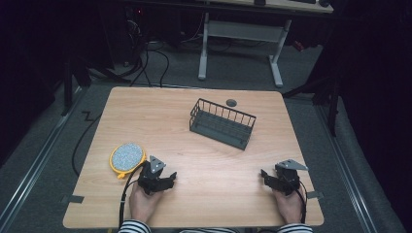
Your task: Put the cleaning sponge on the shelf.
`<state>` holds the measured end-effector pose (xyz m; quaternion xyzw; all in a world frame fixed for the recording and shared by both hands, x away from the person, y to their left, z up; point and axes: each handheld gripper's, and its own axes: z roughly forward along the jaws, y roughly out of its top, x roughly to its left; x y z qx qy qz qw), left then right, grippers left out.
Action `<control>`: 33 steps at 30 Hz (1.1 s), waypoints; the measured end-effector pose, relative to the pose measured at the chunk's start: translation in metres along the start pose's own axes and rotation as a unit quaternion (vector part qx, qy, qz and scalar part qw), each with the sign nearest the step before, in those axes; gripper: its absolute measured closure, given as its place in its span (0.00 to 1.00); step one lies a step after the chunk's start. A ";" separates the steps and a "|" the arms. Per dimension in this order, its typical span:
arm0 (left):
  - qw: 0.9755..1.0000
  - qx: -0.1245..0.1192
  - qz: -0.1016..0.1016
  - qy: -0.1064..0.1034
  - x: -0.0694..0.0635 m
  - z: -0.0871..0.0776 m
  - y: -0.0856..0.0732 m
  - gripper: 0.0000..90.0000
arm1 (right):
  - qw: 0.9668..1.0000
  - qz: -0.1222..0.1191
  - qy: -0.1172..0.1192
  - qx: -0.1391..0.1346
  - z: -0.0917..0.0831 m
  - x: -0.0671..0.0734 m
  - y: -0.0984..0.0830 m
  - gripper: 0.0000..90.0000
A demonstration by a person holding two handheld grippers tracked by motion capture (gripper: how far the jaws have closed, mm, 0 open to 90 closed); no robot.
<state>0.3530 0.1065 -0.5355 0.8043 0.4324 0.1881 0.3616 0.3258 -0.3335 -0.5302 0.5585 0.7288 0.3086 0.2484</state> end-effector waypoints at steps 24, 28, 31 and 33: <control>1.000 0.000 -0.001 -0.002 0.000 0.000 0.000 0.34 | 1.000 -0.003 0.006 -0.001 0.001 0.000 0.001 0.42; 1.000 0.001 -0.007 0.002 0.000 0.000 0.001 0.34 | 1.000 0.000 0.001 -0.002 0.000 0.000 0.001 0.47; 1.000 0.004 -0.014 0.002 0.000 0.000 0.002 0.34 | 1.000 -0.005 0.001 0.002 0.000 0.001 0.003 0.53; 1.000 0.010 -0.016 -0.003 0.001 0.000 0.004 0.34 | 1.000 -0.006 0.003 0.006 0.000 0.002 0.004 0.55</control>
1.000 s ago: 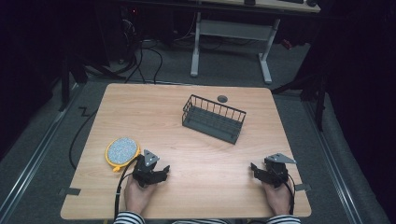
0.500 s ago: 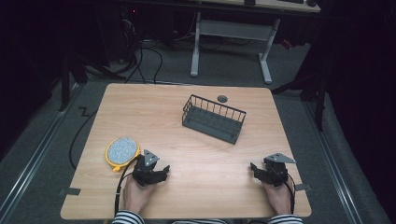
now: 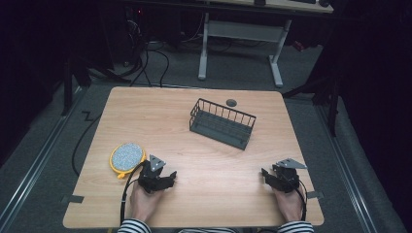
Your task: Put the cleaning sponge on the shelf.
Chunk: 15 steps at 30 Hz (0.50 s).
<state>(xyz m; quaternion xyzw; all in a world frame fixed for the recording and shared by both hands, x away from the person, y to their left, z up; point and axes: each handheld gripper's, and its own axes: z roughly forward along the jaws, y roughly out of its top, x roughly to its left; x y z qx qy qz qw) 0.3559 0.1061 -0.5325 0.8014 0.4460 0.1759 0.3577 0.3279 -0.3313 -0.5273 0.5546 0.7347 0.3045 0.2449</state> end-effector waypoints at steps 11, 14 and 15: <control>0.999 0.008 -0.009 -0.040 0.000 -0.005 0.028 0.37 | 0.999 -0.006 0.040 -0.012 -0.006 0.000 0.017 0.63; 0.999 0.010 -0.012 -0.048 0.001 -0.005 0.037 0.38 | 0.999 0.000 0.049 -0.018 -0.009 -0.001 0.023 0.64; 0.999 0.011 -0.011 -0.051 0.001 -0.004 0.041 0.38 | 0.998 -0.001 0.052 -0.020 -0.010 -0.002 0.025 0.64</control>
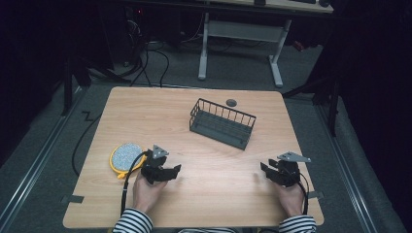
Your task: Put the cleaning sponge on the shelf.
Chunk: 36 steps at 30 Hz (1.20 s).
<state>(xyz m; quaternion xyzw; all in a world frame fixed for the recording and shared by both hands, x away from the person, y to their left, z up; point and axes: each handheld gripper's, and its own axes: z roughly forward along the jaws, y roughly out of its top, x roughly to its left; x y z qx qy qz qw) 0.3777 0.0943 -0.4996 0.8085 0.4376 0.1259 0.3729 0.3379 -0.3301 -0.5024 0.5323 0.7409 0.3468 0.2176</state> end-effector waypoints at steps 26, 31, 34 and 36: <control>0.999 -0.031 -0.014 -0.004 0.021 0.025 0.134 0.44 | 0.998 0.015 0.029 -0.046 0.014 -0.030 0.108 0.72; 0.999 -0.030 -0.019 0.015 0.026 0.035 0.148 0.46 | 0.999 0.013 0.022 -0.044 0.021 -0.030 0.126 0.72; 0.999 -0.030 -0.024 0.020 0.029 0.042 0.155 0.46 | 0.999 0.010 0.019 -0.043 0.026 -0.030 0.135 0.72; 0.998 -0.043 -0.042 0.014 0.033 0.045 0.158 0.49 | 0.999 0.010 0.016 -0.043 0.030 -0.030 0.140 0.72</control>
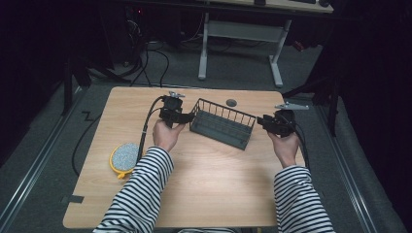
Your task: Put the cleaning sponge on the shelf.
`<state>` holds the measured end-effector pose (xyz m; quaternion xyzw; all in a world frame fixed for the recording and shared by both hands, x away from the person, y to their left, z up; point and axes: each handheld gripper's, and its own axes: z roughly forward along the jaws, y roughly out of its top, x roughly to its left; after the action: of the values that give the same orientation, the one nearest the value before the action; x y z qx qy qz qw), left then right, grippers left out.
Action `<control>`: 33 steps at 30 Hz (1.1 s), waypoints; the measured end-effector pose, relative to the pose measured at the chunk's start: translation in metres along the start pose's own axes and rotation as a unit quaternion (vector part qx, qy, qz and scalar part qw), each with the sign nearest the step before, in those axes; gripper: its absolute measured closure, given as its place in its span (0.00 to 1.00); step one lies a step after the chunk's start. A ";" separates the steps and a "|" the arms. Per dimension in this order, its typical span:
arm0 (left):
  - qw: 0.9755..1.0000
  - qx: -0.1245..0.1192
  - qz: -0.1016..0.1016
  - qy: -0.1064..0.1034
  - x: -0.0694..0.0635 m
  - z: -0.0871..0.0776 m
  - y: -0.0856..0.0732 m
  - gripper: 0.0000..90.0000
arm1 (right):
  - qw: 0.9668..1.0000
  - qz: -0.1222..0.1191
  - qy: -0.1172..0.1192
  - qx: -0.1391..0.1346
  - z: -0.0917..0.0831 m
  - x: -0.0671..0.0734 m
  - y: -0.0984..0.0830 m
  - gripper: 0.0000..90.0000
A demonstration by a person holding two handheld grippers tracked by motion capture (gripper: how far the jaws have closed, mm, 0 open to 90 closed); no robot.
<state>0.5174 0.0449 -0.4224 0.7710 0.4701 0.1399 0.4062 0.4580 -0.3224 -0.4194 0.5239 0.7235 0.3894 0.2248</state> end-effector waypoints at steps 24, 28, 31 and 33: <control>0.999 0.007 -0.028 -0.017 0.008 0.031 0.004 0.79 | 0.999 0.019 0.006 0.040 0.045 -0.007 0.007 0.80; 0.999 0.015 -0.026 -0.024 0.007 0.032 0.004 0.86 | 0.999 0.013 0.007 0.045 0.046 -0.004 0.007 0.82; 0.999 0.030 -0.014 -0.019 0.007 0.032 0.001 0.90 | 0.999 0.009 0.012 0.048 0.045 -0.001 0.007 0.82; 0.999 0.036 -0.006 -0.015 0.006 0.031 -0.001 0.92 | 0.999 0.002 0.012 0.050 0.043 0.002 0.006 0.83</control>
<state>0.5390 0.0349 -0.4437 0.7840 0.4735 0.1087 0.3863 0.4923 -0.3052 -0.4405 0.5312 0.7435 0.3597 0.1891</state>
